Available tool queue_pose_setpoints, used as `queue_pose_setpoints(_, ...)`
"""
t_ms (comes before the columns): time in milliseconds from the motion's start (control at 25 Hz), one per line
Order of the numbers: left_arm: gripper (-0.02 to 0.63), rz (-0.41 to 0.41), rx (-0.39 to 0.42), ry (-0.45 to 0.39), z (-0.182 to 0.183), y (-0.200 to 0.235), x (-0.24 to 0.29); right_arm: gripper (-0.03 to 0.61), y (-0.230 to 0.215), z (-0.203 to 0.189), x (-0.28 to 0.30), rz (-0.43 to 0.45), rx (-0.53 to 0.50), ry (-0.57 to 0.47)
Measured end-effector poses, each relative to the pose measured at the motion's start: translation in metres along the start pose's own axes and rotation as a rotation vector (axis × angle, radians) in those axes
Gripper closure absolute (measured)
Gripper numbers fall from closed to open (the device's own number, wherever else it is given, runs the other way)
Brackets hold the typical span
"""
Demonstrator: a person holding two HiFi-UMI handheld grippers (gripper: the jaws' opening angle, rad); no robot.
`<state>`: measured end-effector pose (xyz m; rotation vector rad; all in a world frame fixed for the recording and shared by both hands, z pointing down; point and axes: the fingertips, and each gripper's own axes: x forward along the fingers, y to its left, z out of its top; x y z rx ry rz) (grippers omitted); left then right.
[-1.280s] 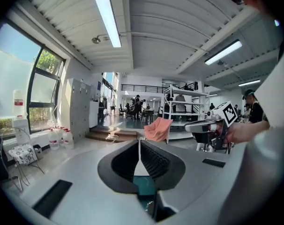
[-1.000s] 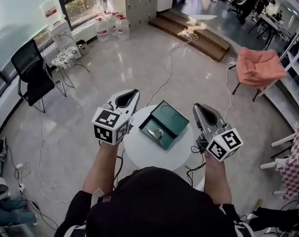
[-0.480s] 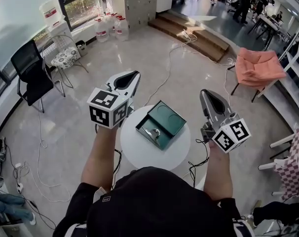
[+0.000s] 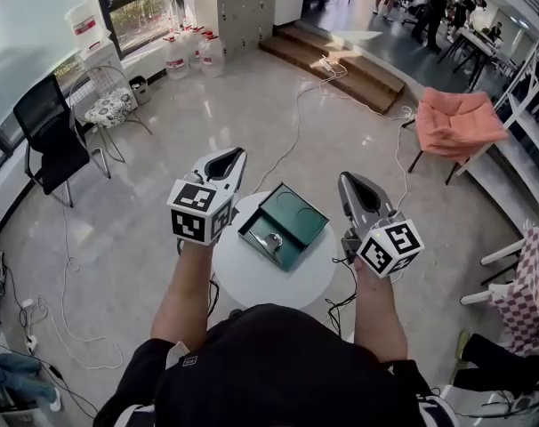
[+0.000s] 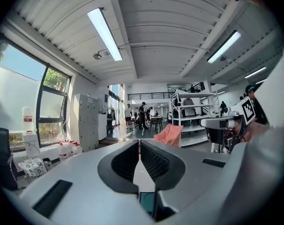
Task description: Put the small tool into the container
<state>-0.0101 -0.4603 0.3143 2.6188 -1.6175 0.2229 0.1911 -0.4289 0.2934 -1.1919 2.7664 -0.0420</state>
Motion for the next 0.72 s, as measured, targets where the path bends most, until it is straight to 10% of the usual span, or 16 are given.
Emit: queue_pose_setpoints(720, 0.595, -0.088, -0.050, 0.034, -0.022, -0.027, 0.017, 0.571, -0.001, -0.018, -0.020, -0.042, 0.007, 0.056)
